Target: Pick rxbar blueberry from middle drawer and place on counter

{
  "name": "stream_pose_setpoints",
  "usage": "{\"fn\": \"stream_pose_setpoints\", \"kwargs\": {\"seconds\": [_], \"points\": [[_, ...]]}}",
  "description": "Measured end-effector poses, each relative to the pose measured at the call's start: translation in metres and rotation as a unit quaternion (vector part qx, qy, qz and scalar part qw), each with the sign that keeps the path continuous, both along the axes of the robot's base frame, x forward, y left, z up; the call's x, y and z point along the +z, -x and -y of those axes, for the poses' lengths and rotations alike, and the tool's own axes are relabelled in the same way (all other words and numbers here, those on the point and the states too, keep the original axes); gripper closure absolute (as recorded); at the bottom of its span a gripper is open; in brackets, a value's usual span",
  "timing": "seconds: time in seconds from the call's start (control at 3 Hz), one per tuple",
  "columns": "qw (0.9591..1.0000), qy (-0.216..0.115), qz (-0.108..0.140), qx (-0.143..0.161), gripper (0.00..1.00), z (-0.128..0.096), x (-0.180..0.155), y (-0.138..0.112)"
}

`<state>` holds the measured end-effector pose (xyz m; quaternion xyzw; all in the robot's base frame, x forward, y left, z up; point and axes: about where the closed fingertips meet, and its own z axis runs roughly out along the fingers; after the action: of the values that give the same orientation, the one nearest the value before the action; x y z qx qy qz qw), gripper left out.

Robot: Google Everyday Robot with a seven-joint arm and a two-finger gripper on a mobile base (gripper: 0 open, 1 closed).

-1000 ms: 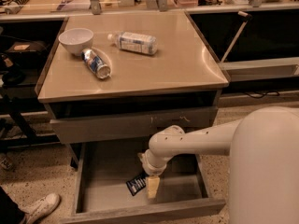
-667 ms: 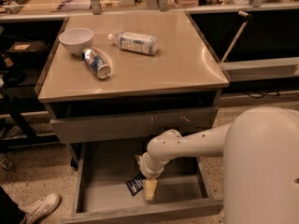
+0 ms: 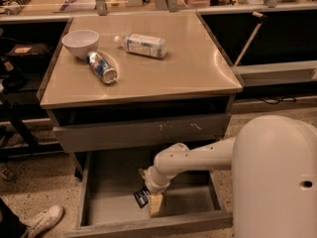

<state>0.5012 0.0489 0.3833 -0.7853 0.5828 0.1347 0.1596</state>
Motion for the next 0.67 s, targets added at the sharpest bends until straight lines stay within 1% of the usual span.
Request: {"fn": "stream_pose_setpoints", "kwargs": {"seconds": [0.33,0.67], "points": [[1.0000,-0.002,-0.003,-0.002,0.00,-0.001,-0.014,0.000],[1.0000,-0.002,-0.003,-0.006,0.00,0.004,-0.030,-0.004]]}}
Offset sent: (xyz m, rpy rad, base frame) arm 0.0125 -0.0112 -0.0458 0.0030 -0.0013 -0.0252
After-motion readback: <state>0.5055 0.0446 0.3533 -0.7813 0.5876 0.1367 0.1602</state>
